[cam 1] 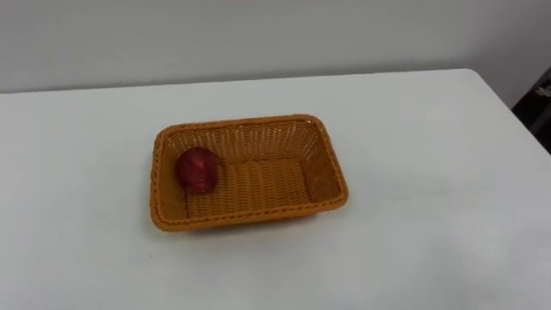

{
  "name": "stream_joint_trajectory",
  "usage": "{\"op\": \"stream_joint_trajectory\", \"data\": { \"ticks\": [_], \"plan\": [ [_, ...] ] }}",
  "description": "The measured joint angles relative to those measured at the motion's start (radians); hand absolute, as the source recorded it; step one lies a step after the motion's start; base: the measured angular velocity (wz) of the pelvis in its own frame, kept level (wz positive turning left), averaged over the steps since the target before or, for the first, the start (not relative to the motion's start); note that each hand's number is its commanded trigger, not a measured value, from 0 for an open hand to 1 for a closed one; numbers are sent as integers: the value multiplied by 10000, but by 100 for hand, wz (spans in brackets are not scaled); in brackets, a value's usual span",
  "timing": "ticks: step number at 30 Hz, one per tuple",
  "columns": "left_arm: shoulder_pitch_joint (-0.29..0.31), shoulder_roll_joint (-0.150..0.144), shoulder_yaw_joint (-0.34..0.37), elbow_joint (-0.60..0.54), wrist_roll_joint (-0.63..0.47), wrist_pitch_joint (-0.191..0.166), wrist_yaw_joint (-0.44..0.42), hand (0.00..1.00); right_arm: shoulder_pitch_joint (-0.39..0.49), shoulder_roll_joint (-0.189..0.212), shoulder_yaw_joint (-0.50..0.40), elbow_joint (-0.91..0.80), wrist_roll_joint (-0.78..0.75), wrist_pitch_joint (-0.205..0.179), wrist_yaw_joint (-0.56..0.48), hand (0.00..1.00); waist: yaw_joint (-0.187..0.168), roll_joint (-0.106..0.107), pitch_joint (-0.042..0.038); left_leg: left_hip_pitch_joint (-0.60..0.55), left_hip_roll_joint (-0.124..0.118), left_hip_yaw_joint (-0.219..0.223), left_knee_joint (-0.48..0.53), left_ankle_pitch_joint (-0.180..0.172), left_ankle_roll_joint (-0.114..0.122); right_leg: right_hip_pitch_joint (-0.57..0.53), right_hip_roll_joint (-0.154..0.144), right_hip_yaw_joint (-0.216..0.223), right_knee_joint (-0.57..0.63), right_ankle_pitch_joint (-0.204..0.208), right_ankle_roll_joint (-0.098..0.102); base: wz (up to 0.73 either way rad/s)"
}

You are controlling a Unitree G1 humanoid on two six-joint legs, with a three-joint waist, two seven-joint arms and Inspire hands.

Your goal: Pick and place apple

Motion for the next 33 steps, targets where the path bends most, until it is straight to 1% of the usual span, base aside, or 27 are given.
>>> {"op": "stream_joint_trajectory", "data": {
  "ticks": [2, 3, 4, 5, 7, 9, 10, 11, 12, 13, 14, 15, 16, 17, 18, 19, 20, 21, 22, 24, 25, 26, 27, 28, 30, 32, 33],
  "plan": [
    [132, 2, 192, -319, -1, -1, 26, 0, 164, 52, -59, 1602, 1857, 11, 347, 0, -58, 4, -3, -91, 19, 55, 23, 0, -1, -45, 16, 96, 21, 0, -1, -5],
    [154, 2, 228, -392, -7, -1, 27, 0, 182, 99, -58, 1908, 2281, 14, 397, 0, -52, 8, 1, -109, 22, 88, 22, -1, -2, -81, 20, 127, 27, 0, -1, -12],
    [192, 2, 244, -465, -27, -1, 27, 0, 229, 260, -60, 2321, 2965, 18, 498, 0, -65, 47, 18, -130, 22, 120, 20, -1, -2, -113, 29, 181, 33, 0, -2, -11],
    [180, 4, 245, -476, -150, -5, 27, 0, 258, 359, -55, 2901, 3434, 16, 666, 0, -104, 114, 17, -160, 21, 132, 24, -5, 4, -149, 28, 203, 46, 0, -3, -8],
    [178, 5, 252, -596, -196, -5, 18, 0, 283, 401, -52, 3843, 4287, 27, 885, 0, -94, 155, 39, -186, 21, 148, 21, -7, 12, -251, 28, 251, 177, -6, -4, -4],
    [187, 14, 275, -604, -206, 1, -11, 0, 428, 605, -26, 4757, 5154, 29, 1355, 0, -83, 196, 48, -163, 18, 146, 16, -8, 12, -232, 28, 273, 183, -12, -2, 0],
    [187, 15, 273, -604, -207, 2, -22, 0, 431, 675, 44, 5062, 5263, 32, 1539, 0, -91, 187, 54, -171, 19, 141, 21, -8, 12, -231, 28, 261, 177, -12, -2, 0],
    [198, 3, 265, -603, -186, 5, -60, 0, 434, 859, 133, 5670, 5382, 85, 1915, 0, -61, 169, 52, -177, 19, 137, 36, -8, 11, -216, 27, 244, 160, -14, -5, 4],
    [216, -23, 265, -581, -180, 18, -153, 0, 428, 1048, 260, 6309, 5449, 228, 2291, 0, -43, 160, 50, -186, 19, 122, 54, -12, 9, -211, 21, 211, 160, -22, -15, 0],
    [215, -30, 268, -541, -178, 28, -238, 0, 418, 1130, 385, 6606, 5424, 321, 2485, 0, -23, 157, 50, -187, 15, 123, 59, -19, 7, -212, 17, 215, 161, -31, -18, 0],
    [217, -61, 317, -470, -172, 123, -347, 0, 389, 1297, 464, 7174, 5346, 533, 2949, 0, -15, 165, 48, -181, -2, 119, 62, -23, 11, -194, -1, 213, 143, -57, -20, 0],
    [225, -78, 370, -402, -160, 226, -490, 0, 380, 1410, 563, 7728, 5187, 784, 3472, 0, 4, 188, 49, -149, -11, 112, 66, -30, 19, -156, -9, 216, 130, -70, -20, 0],
    [224, -85, 364, -356, -140, 260, -543, 0, 374, 1443, 685, 7985, 5046, 918, 3702, 0, 19, 197, 54, -125, -16, 110, 67, -36, 20, -137, -11, 222, 119, -77, -15, 0],
    [212, -116, 362, -306, -56, 379, -666, 0, 400, 1505, 1107, 8350, 4797, 1152, 4153, 0, 105, 238, 72, -54, -23, 117, 61, -48, 24, -79, -15, 237, 110, -87, -6, -5],
    [201, -154, 361, -248, 159, 445, -760, 0, 385, 1522, 1570, 8676, 4170, 1423, 4615, 0, 219, 274, 68, 18, -25, 147, 62, -80, 24, -88, -16, 270, 116, -113, 3, -7],
    [212, -172, 357, -241, 237, 474, -807, 0, 382, 1527, 1764, 8772, 3788, 1544, 4842, 0, 249, 291, 60, 38, -28, 152, 67, -91, 28, -74, -19, 281, 117, -119, 7, -4],
    [217, -200, 346, -222, 349, 597, -837, 0, 263, 1523, 2062, 8888, 2970, 1727, 5259, 0, 261, 325, 70, 74, -39, 154, 60, -91, 31, -59, -29, 281, 123, -129, 16, -3],
    [215, -208, 346, -155, 466, 677, -854, 0, 159, 1515, 2423, 8966, 2075, 1826, 5674, 0, 322, 355, 61, 110, -42, 171, 43, -90, 33, -33, -28, 300, 122, -128, 16, -4],
    [196, -207, 337, -147, 588, 720, -856, 0, 126, 1498, 2716, 9019, 1591, 1900, 5891, 0, 397, 361, 59, 146, -41, 187, 38, -91, 33, -26, -28, 302, 126, -128, 16, -5],
    [99, -206, 178, -173, 808, 786, -847, 0, -65, 1453, 3969, 9192, -426, 2210, 6581, 0, 770, 448, 49, 173, -23, 216, 45, -92, 32, -35, -14, 312, 136, -125, 11, -2],
    [84, -208, 87, -136, 795, 790, -836, 0, -195, 1446, 4199, 9186, -955, 2290, 6684, 0, 848, 461, 57, 171, -21, 214, 47, -93, 31, -35, -14, 295, 147, -125, 11, 0],
    [46, -205, -163, 24, 793, 799, -807, 0, -337, 1417, 4591, 9202, -1798, 2433, 6863, 0, 962, 503, 70, 175, -16, 200, 51, -95, 27, -25, -18, 221, 152, -122, 7, 5],
    [-15, -218, -331, 154, 793, 855, -807, 0, -536, 1407, 4870, 9199, -2427, 2503, 7058, 0, 1076, 566, 92, 191, -11, 176, 47, -101, 20, 22, -18, 184, 129, -121, 5, 6],
    [-34, -231, -385, 201, 793, 878, -807, 0, -629, 1403, 5004, 9194, -2650, 2526, 7147, 0, 1100, 599, 116, 207, -10, 165, 45, -104, 14, 67, -16, 171, 112, -121, 4, 7],
    [-38, -266, -625, 334, 798, 985, -805, 0, -916, 1394, 5535, 9136, -3456, 2547, 7465, 0, 1333, 735, 159, 334, 6, 145, 35, -121, -8, 172, 2, 154, 100, -122, 3, 4],
    [-60, -288, -783, 388, 801, 1100, -805, 0, -1095, 1397, 5940, 9071, -4088, 2547, 7672, 0, 1341, 798, 191, 362, 2, 67, 38, -122, -12, 250, -5, 70, 74, -137, -19, 11],
    [-35, -303, -865, 432, 796, 1170, -805, 0, -1137, 1400, 6100, 9014, -4423, 2572, 7807, 0, 1355, 804, 187, 361, -9, 21, 41, -122, -18, 277, -17, 4, 49, -158, -39, 14]
  ]
}}
